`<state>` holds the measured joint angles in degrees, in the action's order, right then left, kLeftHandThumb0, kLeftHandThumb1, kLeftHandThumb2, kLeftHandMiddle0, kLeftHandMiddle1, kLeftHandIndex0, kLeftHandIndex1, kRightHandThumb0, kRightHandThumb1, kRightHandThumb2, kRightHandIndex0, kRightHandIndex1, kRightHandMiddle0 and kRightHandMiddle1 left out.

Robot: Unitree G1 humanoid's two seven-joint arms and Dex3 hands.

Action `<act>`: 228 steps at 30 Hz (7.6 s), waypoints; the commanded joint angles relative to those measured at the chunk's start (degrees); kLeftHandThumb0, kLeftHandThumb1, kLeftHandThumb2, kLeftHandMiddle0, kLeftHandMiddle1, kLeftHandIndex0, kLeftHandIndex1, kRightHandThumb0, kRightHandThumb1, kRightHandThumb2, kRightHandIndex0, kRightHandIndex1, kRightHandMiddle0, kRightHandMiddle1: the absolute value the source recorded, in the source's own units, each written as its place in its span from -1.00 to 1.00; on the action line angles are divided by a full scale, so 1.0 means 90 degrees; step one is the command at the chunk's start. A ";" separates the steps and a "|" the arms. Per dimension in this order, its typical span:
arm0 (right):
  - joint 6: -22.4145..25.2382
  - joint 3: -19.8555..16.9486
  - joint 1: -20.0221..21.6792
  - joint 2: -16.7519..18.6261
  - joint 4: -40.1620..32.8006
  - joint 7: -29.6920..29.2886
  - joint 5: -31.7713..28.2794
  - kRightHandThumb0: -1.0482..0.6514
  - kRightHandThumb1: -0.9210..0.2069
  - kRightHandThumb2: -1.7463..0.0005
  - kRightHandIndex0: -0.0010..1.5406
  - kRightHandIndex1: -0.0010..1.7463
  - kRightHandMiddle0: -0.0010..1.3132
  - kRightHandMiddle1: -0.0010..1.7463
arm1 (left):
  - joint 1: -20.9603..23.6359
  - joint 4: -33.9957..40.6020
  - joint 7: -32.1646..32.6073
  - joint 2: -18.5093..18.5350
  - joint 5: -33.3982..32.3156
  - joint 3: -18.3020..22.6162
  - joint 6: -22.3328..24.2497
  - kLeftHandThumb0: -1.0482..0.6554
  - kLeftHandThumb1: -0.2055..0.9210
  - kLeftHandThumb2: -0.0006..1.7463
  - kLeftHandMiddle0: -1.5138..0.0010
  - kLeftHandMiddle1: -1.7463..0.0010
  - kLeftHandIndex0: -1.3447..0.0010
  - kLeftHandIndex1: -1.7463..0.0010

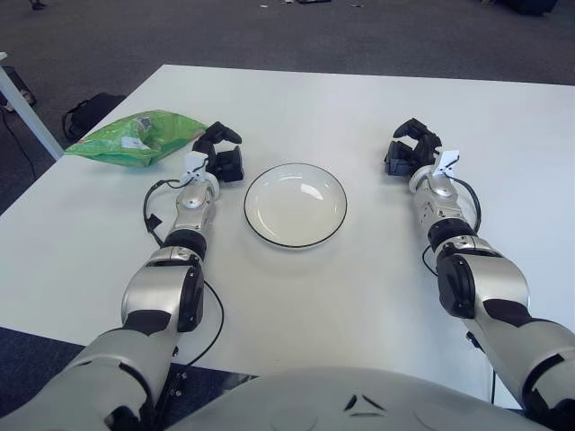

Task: Put the snack into the plate.

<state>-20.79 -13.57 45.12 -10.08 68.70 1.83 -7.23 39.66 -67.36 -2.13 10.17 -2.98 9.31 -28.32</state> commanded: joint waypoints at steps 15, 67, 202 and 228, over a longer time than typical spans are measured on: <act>0.0245 -0.0011 -0.0376 0.0073 0.0175 0.0041 0.0017 0.22 0.67 -0.91 0.15 0.88 0.00 1.00 | -0.0466 0.1879 0.0058 0.0132 -0.0514 0.0523 -0.0113 -0.34 -0.11 0.53 -0.71 -1.00 0.07 -1.00; 0.0499 -0.0016 -0.0187 0.0043 0.0617 0.0138 0.0104 0.22 0.69 -0.94 0.14 0.94 0.00 1.00 | -0.0812 0.5133 0.4058 0.1573 0.3156 0.0813 0.1146 -0.37 -0.23 0.63 -0.55 -1.00 -0.02 -1.00; 0.0540 0.0274 -0.0230 0.0091 0.0477 0.1062 0.0310 0.22 0.74 -0.96 0.18 1.00 0.08 0.87 | 0.1032 -0.1071 0.1578 0.2560 0.3716 -0.2898 0.2043 0.23 -0.42 0.68 -0.11 -0.74 0.19 -1.00; 0.0584 0.0328 -0.0214 0.0101 0.0455 0.1083 0.0308 0.22 0.66 -0.94 0.14 0.98 -0.05 1.00 | 0.0725 -0.0689 0.2372 0.3175 0.4185 -0.3453 -0.0351 0.23 -0.27 0.63 0.03 -0.89 0.31 -1.00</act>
<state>-19.55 -11.03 46.62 -10.51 70.54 11.44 -5.10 47.95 -73.39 19.13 37.82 33.54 -20.88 -30.04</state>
